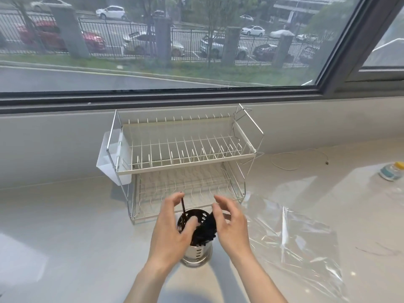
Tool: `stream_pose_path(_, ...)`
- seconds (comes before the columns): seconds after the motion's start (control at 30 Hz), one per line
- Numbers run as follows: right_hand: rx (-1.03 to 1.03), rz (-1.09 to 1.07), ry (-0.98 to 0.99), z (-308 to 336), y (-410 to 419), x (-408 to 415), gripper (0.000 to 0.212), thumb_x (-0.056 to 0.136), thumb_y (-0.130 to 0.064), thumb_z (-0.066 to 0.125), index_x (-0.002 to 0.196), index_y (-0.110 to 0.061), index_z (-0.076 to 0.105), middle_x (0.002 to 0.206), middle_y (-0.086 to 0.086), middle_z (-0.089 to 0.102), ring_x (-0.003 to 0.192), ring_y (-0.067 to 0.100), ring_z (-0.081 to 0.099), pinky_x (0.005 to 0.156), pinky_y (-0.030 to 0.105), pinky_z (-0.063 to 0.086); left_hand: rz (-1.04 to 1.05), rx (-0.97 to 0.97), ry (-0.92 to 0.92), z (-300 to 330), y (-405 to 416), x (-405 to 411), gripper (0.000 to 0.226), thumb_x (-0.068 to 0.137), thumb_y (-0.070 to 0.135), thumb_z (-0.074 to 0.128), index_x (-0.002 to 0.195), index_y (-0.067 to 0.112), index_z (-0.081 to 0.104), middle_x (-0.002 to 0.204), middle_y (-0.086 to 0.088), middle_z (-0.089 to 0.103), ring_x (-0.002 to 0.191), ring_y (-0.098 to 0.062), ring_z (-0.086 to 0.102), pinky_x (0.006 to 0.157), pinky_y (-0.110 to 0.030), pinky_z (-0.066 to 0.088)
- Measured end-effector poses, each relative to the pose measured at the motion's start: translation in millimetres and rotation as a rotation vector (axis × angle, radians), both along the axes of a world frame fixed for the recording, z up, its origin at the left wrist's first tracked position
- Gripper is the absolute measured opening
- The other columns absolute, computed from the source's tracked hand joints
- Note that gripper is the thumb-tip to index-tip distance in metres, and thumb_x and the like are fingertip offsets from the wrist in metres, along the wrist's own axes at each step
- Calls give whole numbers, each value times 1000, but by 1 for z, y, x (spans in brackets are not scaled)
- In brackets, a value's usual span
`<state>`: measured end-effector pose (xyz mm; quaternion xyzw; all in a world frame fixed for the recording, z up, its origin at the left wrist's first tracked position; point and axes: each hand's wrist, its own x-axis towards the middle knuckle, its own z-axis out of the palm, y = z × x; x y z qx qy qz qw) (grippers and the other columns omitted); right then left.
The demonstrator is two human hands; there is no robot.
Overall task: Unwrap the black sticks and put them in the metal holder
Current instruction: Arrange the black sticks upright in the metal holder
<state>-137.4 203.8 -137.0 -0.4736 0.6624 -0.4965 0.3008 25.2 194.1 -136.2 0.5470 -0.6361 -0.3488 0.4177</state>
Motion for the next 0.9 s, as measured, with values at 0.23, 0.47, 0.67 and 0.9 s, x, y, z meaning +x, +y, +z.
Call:
stream_pose_path(0.23, 118, 231, -48, -18, 19, 19, 46, 109, -23, 42, 154, -33, 35, 157, -13, 43, 144, -4, 37, 118, 17, 27, -48, -10, -143, -16, 4, -6, 30, 103, 30, 49, 129, 43, 58, 132, 24, 58, 128, 1, 51, 107, -36, 44)
stream_pose_path(0.47, 105, 286, -133, -8, 18, 21, 52, 103, -52, 30, 154, -46, 27, 161, -22, 31, 147, -10, 26, 121, 20, 20, -131, 16, -2, -9, 7, -9, 54, 98, 58, 39, 150, 49, 32, 155, 32, 34, 147, 4, 29, 116, -27, 30)
stream_pose_path(0.67, 240, 396, -556, 0, 12, 20, 73, 89, -81, 15, 153, -51, 30, 146, -41, 31, 117, -40, 31, 96, 2, 27, -272, -92, -391, -18, 6, -8, 73, 94, 64, 43, 159, 38, 22, 160, 23, 33, 149, 2, 25, 125, -40, 16)
stream_pose_path(0.9, 193, 377, -263, -8, 10, 13, 48, 103, -24, 58, 145, -44, 45, 138, -37, 52, 128, -20, 47, 96, 0, 36, 184, 98, -32, -3, -25, -15, 22, 105, 24, 50, 117, 28, 67, 114, 10, 70, 110, -16, 65, 91, -30, 45)
